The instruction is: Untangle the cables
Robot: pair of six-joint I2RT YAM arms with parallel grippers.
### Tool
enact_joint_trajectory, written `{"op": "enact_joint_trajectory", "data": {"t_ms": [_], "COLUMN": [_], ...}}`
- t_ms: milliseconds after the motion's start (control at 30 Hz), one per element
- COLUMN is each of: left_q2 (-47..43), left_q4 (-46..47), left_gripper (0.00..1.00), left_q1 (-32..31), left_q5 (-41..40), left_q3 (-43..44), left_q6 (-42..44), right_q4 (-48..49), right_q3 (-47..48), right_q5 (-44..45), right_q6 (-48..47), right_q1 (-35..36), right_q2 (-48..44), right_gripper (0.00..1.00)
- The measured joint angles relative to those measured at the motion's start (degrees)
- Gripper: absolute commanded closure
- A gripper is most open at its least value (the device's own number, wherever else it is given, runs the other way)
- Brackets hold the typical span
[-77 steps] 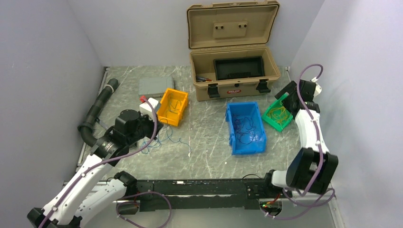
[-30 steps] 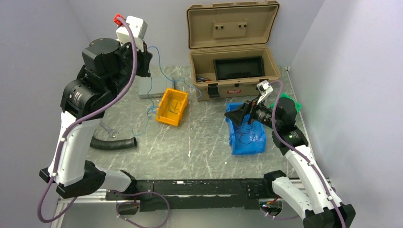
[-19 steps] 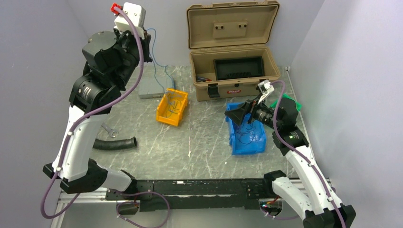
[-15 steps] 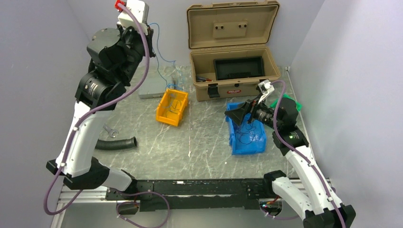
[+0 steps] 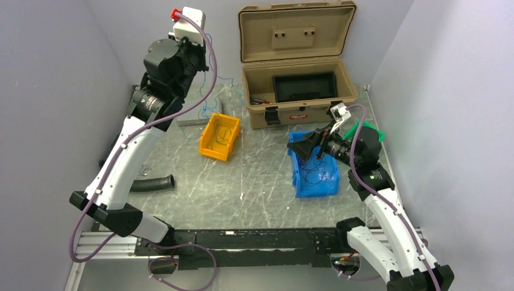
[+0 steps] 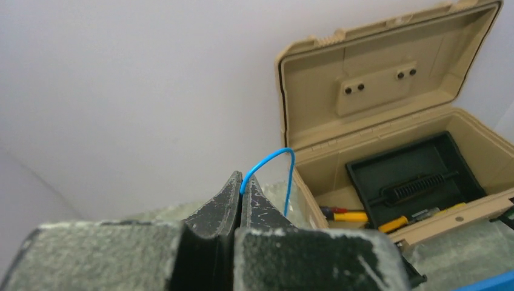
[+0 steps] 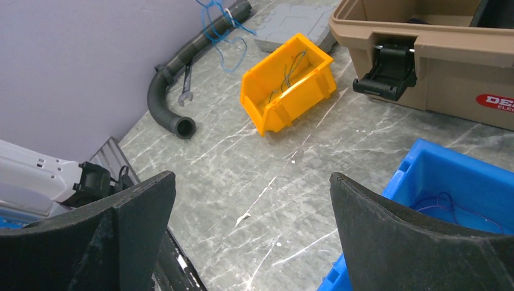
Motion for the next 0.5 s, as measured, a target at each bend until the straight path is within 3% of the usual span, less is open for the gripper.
{"op": "enact_joint_trajectory", "data": {"t_ms": [267,500], "left_q2": [1.9,1.6], "left_q4": [1.3,4.7], "left_gripper": [1.0,1.0], "left_q1": [5.9,6.7], "left_q5": [5.3,5.9], "left_q3": [-10.8,-18.4], "left_q6": [-9.0,-12.4], "right_q4": [-0.1,-0.1], "right_q3": [0.0,-0.9], "right_q5": [0.0,0.0], "right_q6": [0.0,0.0], "right_q1": [0.0,0.0], "right_q2": [0.0,-0.1], "right_gripper": [0.0,0.0]}}
